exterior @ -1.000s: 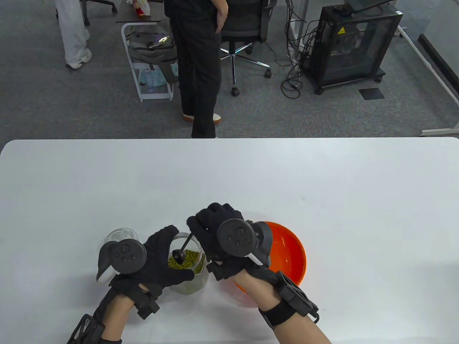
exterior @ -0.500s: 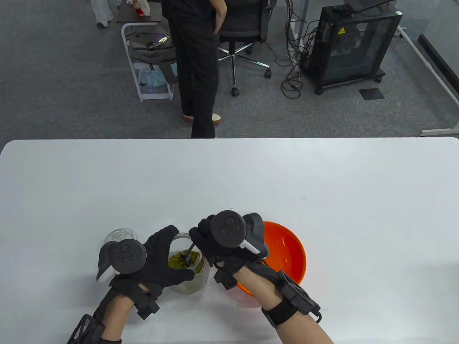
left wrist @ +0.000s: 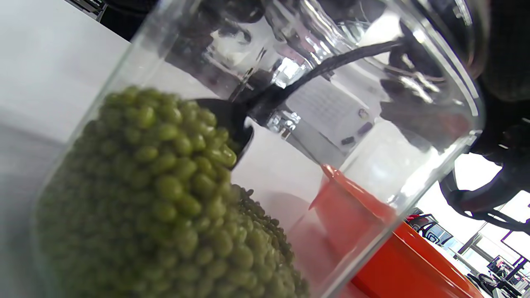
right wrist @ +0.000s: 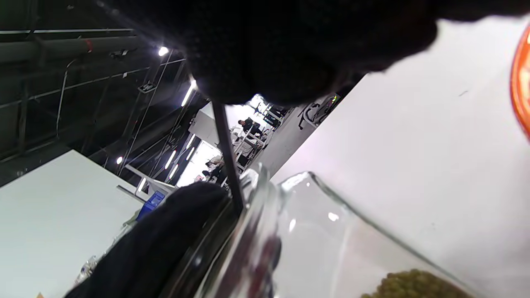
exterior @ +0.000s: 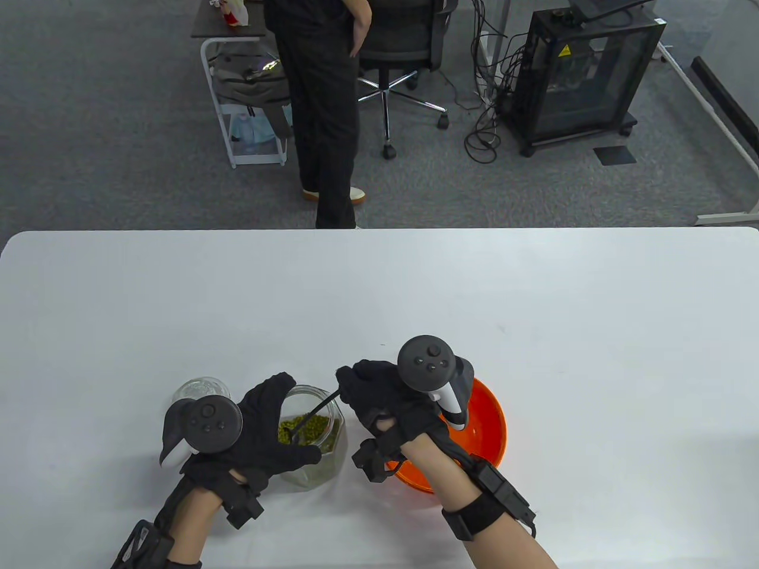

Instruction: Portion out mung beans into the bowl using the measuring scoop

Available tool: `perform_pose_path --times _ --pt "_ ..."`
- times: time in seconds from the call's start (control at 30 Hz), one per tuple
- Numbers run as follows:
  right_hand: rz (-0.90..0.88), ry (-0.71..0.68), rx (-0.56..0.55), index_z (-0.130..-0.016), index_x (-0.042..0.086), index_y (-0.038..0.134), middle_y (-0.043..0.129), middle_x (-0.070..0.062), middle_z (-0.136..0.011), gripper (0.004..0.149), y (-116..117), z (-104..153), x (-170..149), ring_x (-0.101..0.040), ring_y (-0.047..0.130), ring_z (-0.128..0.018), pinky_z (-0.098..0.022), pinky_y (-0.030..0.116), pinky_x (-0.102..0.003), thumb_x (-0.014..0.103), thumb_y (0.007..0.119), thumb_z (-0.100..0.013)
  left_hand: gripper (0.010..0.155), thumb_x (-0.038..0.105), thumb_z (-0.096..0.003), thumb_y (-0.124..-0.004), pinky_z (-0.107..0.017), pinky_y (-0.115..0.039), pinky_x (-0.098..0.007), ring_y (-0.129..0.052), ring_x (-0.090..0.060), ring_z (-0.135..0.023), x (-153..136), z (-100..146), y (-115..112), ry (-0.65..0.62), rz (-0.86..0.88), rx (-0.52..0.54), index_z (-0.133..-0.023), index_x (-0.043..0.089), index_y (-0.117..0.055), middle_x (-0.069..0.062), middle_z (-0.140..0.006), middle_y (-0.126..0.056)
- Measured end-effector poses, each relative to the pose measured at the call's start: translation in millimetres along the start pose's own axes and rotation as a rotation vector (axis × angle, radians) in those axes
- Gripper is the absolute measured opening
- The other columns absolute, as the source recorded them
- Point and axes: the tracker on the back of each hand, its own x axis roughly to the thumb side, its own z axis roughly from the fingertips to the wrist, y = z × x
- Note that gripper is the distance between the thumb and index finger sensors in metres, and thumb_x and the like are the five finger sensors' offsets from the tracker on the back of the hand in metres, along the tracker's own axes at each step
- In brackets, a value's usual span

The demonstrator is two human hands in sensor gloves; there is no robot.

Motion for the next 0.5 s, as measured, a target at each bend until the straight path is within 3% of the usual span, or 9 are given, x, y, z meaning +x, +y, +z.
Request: perform_pose_path --times 0.5 --pt "-0.135 0.091 -0.076 -0.055 0.006 0.096 0.099 -0.015 -0.047 0.043 -23 4 -21 -0.024 0.095 -0.026 -0.02 0.084 -0.039 0.043 0.076 -0.049 0.126 0.084 -0.0386 -0.088 -0.072 -0.05 -0.076 -0.056 -0.06 -0.102 -1 0 0 0.001 0.002 -0.002 -0.109 -0.001 -0.028 -0.031 -0.114 -0.039"
